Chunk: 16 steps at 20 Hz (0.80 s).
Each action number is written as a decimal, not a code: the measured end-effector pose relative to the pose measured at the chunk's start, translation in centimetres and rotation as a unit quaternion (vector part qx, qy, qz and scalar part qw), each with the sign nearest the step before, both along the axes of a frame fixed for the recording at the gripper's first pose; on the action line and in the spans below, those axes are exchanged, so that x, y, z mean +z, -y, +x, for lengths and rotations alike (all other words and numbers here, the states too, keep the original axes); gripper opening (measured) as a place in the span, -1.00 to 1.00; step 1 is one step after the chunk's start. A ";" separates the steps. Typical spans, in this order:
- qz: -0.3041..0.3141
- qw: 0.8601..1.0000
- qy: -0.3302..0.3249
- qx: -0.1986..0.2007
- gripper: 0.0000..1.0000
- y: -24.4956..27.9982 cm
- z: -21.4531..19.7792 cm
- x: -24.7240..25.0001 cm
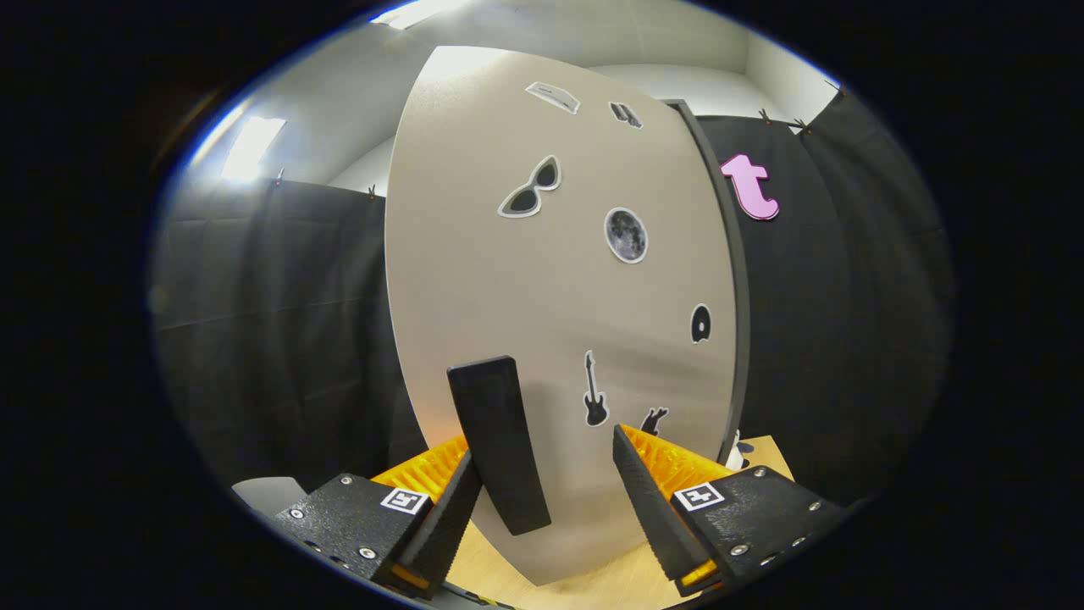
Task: Open the shoe cabinet door, grab the shoes and put them into the shoe cabinet, then close the shoe cabinet door.
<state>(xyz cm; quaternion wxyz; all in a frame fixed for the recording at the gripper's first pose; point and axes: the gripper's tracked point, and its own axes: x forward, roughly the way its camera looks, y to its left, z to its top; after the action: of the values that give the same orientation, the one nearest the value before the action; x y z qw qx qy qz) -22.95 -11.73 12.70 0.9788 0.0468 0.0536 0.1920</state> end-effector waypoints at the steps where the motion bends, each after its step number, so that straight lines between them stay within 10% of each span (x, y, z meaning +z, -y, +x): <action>1: -0.002 1.000 -0.001 0.002 0.81 -0.3 0.2 -0.1; 16: -0.049 0.998 0.018 -0.033 0.84 -5.2 4.5 0.1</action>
<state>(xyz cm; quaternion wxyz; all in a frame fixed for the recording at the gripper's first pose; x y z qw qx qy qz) -18.41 -6.54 12.77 0.9865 -0.0034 0.0439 0.1577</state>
